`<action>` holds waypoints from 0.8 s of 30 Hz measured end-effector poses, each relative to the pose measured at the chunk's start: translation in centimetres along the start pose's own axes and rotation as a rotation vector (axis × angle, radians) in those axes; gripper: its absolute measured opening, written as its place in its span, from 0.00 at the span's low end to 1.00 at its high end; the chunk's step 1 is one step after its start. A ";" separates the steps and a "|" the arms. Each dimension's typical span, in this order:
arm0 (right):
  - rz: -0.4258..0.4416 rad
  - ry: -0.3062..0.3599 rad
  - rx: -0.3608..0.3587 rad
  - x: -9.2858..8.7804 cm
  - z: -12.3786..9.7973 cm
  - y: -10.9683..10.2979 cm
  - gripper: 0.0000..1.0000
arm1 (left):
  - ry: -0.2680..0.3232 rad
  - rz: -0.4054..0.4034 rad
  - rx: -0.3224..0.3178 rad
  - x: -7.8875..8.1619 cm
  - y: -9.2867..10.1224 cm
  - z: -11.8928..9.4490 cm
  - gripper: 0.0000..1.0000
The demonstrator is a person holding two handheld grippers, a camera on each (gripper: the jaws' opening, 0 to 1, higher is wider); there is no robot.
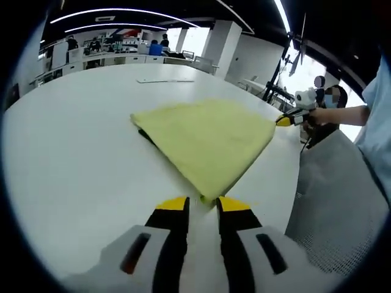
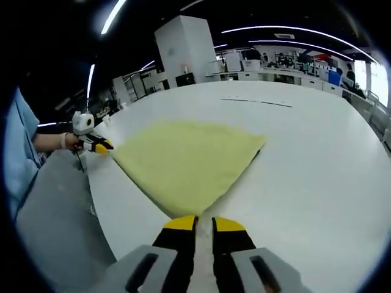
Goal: Fold the garment on the visible template until the final outline fits inside the template.
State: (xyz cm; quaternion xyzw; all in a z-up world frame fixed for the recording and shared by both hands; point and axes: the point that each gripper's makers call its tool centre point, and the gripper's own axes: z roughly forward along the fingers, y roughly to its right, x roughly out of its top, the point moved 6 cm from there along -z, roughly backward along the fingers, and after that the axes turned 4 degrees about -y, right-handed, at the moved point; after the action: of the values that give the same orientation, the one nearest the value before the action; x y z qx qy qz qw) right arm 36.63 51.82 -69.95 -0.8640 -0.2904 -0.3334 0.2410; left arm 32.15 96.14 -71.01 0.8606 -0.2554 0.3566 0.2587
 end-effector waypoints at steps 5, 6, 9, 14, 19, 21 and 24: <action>-0.009 0.044 -0.029 0.9 -1.2 0.3 0.28 | 0.031 0.009 0.029 1.1 -0.4 -0.6 0.43; -0.006 0.054 -0.027 1.0 -1.4 0.3 0.30 | 0.035 0.011 0.037 1.2 -0.6 -0.7 0.48; -0.023 0.066 -0.036 1.1 -1.5 0.2 0.43 | 0.037 0.018 0.050 1.4 -0.7 -0.7 0.64; -0.032 0.073 -0.036 1.1 -1.5 -0.2 0.64 | 0.051 0.033 0.076 1.7 -0.7 -0.7 0.88; -0.021 0.069 -0.050 0.7 -1.1 -0.3 0.99 | 0.062 0.019 0.099 1.7 -0.7 -0.9 0.99; 0.008 0.063 -0.047 0.3 -0.9 -0.1 0.99 | 0.060 0.000 0.099 1.5 -0.6 -1.0 0.99; 0.024 0.051 -0.029 -0.2 -0.6 -0.2 1.00 | 0.044 -0.024 0.104 1.0 -0.5 -0.9 0.99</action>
State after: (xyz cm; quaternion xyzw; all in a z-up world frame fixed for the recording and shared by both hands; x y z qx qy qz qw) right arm 36.12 51.47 -69.66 -0.8621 -0.2686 -0.3567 0.2397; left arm 32.61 96.79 -69.85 0.8679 -0.2205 0.3851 0.2232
